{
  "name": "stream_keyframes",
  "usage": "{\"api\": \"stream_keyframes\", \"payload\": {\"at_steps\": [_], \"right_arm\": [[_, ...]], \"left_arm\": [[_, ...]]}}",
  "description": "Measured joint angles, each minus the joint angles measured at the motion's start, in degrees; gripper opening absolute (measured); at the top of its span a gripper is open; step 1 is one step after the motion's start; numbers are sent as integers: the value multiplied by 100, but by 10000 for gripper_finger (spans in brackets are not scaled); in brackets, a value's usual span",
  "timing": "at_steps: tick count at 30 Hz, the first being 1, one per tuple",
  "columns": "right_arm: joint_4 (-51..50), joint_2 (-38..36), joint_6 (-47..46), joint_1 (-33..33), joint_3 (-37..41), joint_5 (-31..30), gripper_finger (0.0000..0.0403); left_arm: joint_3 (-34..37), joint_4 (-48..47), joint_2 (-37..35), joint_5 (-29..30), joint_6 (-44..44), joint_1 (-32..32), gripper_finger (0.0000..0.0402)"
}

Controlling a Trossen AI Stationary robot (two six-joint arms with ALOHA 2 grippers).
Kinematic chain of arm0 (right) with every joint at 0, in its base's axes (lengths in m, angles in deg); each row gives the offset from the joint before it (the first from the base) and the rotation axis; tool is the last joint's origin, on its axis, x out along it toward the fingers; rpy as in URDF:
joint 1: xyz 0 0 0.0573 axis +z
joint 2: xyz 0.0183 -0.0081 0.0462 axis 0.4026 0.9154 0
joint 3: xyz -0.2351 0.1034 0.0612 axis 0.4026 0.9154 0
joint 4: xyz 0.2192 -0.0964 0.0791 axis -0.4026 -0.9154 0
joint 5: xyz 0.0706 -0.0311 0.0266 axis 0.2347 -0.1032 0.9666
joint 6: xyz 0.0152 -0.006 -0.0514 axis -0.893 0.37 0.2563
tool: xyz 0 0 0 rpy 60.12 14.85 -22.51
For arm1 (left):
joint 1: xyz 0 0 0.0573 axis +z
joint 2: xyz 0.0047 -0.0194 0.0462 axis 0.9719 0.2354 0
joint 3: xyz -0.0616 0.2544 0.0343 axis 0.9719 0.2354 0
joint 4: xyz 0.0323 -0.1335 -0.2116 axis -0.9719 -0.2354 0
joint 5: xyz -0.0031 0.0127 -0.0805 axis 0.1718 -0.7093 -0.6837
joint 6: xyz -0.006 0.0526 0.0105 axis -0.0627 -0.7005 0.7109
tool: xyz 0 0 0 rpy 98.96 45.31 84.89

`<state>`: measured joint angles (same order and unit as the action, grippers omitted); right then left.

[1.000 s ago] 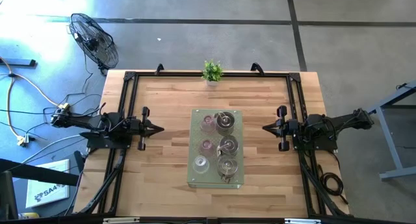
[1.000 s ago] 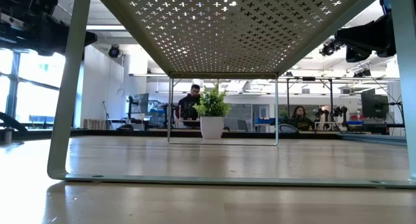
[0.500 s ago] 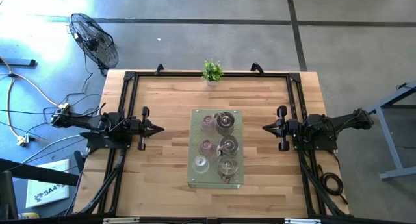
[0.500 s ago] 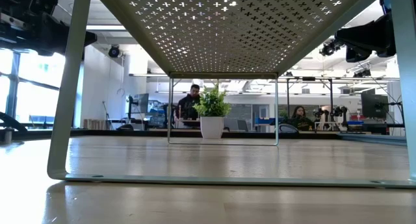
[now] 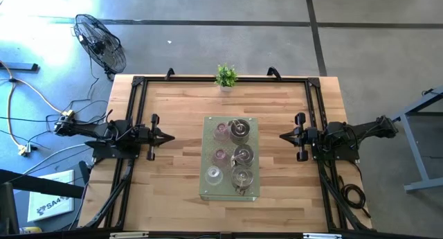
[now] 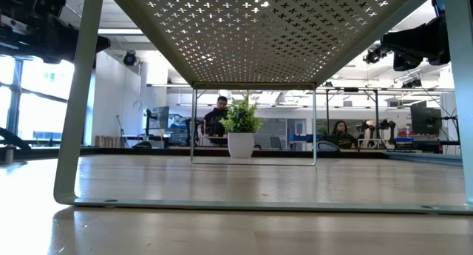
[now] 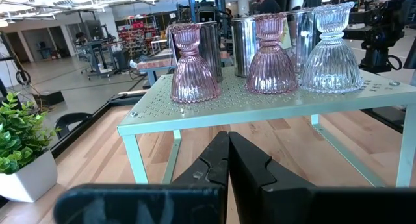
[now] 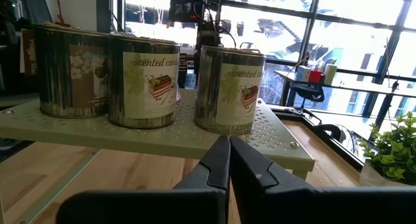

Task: Pick & Place candle stick holders
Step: Return to Home Position

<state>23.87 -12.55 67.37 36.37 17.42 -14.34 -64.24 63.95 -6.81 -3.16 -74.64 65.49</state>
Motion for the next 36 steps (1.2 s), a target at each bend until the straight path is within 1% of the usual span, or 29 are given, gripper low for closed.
{"api": "stream_keyframes", "payload": {"at_steps": [36], "right_arm": [[0, 0, -1, -1, 1, 2, 5]], "left_arm": [[0, 0, 0, 0, 0, 0, 1]]}}
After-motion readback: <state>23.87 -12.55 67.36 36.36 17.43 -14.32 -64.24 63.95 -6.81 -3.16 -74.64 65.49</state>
